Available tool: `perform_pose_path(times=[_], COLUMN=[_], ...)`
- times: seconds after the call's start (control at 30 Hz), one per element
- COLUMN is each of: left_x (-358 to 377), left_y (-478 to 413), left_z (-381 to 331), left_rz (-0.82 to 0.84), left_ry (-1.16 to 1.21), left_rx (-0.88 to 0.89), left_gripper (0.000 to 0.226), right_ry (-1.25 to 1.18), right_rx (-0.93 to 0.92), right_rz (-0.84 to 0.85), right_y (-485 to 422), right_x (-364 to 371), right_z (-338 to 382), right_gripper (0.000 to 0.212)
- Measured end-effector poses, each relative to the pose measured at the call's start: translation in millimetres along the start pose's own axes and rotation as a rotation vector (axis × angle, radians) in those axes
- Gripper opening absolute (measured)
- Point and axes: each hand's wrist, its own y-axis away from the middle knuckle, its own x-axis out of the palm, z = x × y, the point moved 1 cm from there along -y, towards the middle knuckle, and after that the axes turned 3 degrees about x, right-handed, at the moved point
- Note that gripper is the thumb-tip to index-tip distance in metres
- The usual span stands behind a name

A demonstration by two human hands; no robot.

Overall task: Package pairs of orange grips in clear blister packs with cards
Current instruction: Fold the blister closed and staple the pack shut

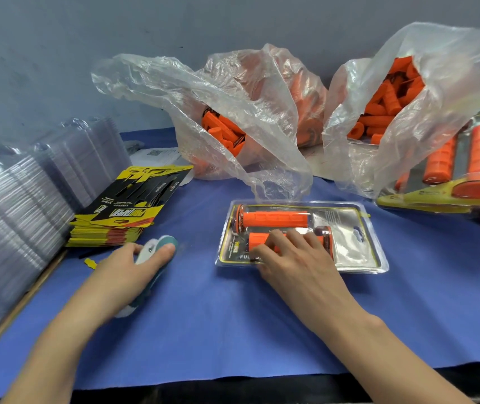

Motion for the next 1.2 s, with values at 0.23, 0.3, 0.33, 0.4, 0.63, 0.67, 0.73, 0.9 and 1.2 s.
perform_pose_path(times=[0.23,0.3,0.33,0.4,0.63,0.67,0.73,0.9,1.2], left_x=[21,25,27,33,66,67,69,64,65], left_y=[-8,-3,-1,3,10,8,6,7,9], left_z=[0,-7,-12,-22,-49,-51,-55,-60,-55], left_rz=[-0.328,-0.458,-0.519,-0.588,-0.136,-0.068,0.085,0.379,0.629], left_ry=[-0.569,-0.569,-0.526,-0.404,0.292,0.385,0.560,0.683,0.882], left_rx=[0.162,0.275,0.349,0.516,0.404,0.337,0.226,0.089,0.014], left_gripper=[0.062,0.059,0.054,0.043,0.024,0.024,0.028,0.040,0.033], right_ry=[-0.006,-0.002,-0.002,-0.002,-0.007,-0.012,-0.025,-0.065,-0.160], right_rx=[-0.018,-0.020,-0.018,-0.007,-0.022,-0.032,-0.059,-0.126,-0.173], right_rz=[-0.046,-0.049,-0.049,-0.047,-0.074,-0.090,-0.131,-0.179,-0.211], right_y=[0,0,0,1,2,2,3,5,9], right_x=[0,0,0,0,-5,-6,-9,-13,-19], right_z=[3,4,5,5,7,7,9,9,2], right_gripper=[0.011,0.012,0.012,0.013,0.012,0.011,0.009,0.020,0.021])
